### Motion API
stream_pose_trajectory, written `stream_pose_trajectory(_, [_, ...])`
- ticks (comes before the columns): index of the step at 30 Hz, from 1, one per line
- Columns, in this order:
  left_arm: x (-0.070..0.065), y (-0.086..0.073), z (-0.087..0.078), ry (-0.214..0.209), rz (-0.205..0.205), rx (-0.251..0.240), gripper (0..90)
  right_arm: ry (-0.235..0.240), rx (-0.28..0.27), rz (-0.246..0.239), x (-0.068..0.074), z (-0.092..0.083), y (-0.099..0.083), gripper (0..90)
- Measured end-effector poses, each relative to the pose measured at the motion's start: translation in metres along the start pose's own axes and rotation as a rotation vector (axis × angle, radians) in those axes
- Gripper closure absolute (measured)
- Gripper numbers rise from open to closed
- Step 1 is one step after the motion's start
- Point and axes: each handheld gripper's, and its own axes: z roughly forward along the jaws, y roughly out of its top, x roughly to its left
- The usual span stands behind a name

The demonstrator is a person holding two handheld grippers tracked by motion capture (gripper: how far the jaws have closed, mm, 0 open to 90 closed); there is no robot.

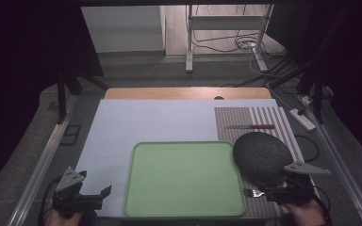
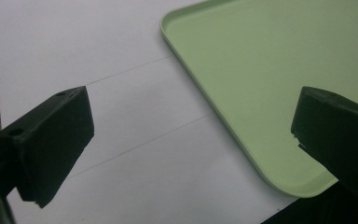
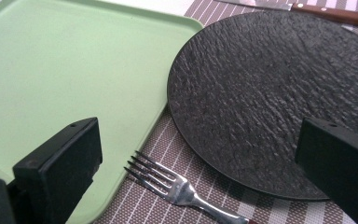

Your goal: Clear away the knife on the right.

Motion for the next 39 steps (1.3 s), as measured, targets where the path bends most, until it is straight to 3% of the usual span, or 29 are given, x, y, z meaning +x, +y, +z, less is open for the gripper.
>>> stream_pose_trajectory(27, [0.0000, -0.0002, 0.0001, -0.004, 0.001, 0.005, 1.0, 0.045, 0.012, -0.020, 0.0008, 0.0013, 0.0010, 0.9])
stream_pose_trajectory(33, [0.0000, -0.0001, 0.0003, -0.002, -0.001, 0.006, 1.1, 0.039, -0.037, -0.036, 0.0032, 0.0023, 0.0050, 0.9])
stream_pose_trajectory(39, [0.0002, -0.0002, 0.0002, -0.003, -0.003, 0.006, 1.1, 0.045, -0.031, -0.040, 0.0019, 0.0045, 0.0058, 0.9])
